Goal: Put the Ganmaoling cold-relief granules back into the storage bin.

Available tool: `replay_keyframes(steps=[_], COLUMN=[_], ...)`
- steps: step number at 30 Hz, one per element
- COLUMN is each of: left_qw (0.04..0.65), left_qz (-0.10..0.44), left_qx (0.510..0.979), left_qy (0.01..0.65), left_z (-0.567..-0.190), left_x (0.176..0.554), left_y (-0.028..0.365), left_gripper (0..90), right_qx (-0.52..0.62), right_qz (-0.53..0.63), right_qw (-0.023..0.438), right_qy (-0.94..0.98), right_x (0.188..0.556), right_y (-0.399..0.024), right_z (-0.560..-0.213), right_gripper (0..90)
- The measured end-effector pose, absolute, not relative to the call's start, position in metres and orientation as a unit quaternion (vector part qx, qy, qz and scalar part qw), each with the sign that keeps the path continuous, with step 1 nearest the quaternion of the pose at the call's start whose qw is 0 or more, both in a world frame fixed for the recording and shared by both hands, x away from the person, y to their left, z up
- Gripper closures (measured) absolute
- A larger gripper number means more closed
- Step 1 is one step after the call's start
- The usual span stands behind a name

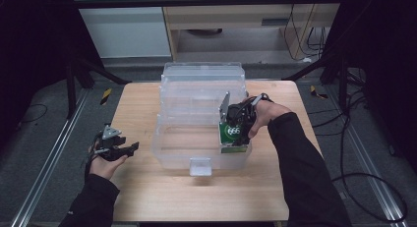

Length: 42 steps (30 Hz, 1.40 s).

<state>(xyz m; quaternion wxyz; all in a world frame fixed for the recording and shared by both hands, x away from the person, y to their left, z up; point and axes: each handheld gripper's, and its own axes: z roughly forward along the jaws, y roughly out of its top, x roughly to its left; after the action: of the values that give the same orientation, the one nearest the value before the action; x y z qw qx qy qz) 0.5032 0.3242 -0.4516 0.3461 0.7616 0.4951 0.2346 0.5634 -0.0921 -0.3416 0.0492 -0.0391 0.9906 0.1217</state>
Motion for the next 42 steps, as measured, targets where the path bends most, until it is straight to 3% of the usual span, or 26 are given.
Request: replay_keyframes(steps=[23,42], left_qw=[0.343,0.339], left_qz=[0.235,0.233], left_qx=[0.765,0.767], left_qy=[0.492,0.492], left_z=[-0.452,-0.453], left_x=[0.503,0.504], left_y=[0.323,0.322], left_gripper=[38.5,38.4], right_qx=[-0.032,-0.031], right_qz=[0.105,0.089], right_qw=[0.067,0.038], right_qy=[0.992,0.995], right_x=[0.558,0.557], right_y=[-0.090,-0.087], right_z=[-0.354,-0.380], right_gripper=[18.4,17.7])
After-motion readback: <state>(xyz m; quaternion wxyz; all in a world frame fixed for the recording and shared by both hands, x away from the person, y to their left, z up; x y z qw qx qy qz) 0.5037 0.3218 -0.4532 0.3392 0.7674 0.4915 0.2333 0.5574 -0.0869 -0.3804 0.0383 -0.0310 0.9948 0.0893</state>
